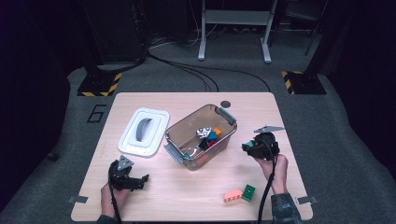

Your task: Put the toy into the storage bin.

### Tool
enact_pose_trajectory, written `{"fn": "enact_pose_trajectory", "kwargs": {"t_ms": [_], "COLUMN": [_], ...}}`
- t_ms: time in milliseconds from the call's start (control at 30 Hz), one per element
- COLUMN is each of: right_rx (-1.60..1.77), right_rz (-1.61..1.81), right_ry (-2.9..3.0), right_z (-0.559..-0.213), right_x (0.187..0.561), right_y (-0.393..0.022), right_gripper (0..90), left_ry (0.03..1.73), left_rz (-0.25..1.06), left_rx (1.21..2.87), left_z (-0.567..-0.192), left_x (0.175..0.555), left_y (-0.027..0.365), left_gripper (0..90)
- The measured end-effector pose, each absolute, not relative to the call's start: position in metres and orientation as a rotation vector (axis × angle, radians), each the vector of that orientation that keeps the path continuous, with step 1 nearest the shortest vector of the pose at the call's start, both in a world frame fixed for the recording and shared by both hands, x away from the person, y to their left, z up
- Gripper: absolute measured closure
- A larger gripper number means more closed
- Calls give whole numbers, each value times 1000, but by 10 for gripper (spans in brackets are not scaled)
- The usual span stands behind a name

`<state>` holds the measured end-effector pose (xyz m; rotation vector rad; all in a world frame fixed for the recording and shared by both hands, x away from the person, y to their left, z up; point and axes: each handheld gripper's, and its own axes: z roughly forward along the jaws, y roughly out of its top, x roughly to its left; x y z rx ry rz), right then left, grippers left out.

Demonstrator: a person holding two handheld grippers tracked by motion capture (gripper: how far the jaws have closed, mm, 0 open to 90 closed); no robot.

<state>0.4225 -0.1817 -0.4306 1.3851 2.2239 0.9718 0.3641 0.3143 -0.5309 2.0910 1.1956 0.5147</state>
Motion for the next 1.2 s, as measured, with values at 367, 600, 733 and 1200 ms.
{"fn": "enact_pose_trajectory", "kwargs": {"t_ms": [367,600,733,1200], "right_rx": [1396,1387,1383,1314], "right_rz": [995,1003,1006,1054], "right_ry": [2191,2170,2161,2128], "right_z": [-418,-405,-397,-364], "right_x": [429,433,434,444], "right_y": [-187,-189,-189,-178], "right_gripper": [585,585,585,586], "left_ry": [1195,1198,1202,1211], "left_rz": [524,521,521,517], "left_rx": [2085,2088,2083,2074], "left_z": [-531,-531,-531,-531], "left_x": [364,364,364,364], "left_y": [314,314,314,313], "left_gripper": [8,8,8,9]}}
